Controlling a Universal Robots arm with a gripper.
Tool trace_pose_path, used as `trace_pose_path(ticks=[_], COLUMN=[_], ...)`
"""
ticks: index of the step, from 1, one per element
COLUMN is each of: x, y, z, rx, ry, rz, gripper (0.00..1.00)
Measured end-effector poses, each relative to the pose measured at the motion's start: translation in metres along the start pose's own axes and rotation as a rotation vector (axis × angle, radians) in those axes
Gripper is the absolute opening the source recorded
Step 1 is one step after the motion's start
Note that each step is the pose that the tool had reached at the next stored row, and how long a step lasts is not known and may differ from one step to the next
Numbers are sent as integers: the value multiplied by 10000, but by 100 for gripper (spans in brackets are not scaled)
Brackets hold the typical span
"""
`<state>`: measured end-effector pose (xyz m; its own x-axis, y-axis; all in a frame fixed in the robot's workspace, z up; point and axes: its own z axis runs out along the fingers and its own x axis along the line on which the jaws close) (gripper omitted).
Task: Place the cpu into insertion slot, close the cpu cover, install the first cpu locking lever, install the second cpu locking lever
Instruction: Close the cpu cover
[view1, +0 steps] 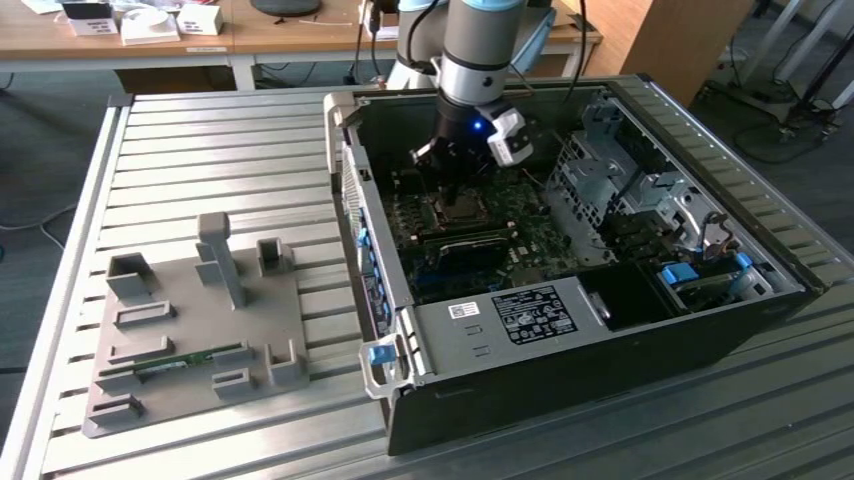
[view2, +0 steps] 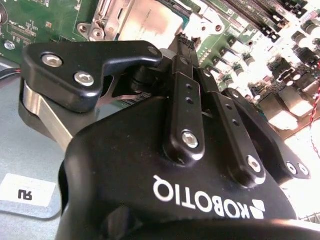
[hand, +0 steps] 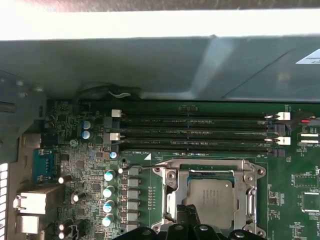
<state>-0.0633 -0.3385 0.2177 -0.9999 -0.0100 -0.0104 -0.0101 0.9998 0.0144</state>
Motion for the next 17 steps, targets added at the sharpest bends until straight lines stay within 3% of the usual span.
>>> trace_pose_path(ticks=[17], x=[27], y=[-1], z=[54], rx=[2], ry=[-1], rz=[0], gripper=[11])
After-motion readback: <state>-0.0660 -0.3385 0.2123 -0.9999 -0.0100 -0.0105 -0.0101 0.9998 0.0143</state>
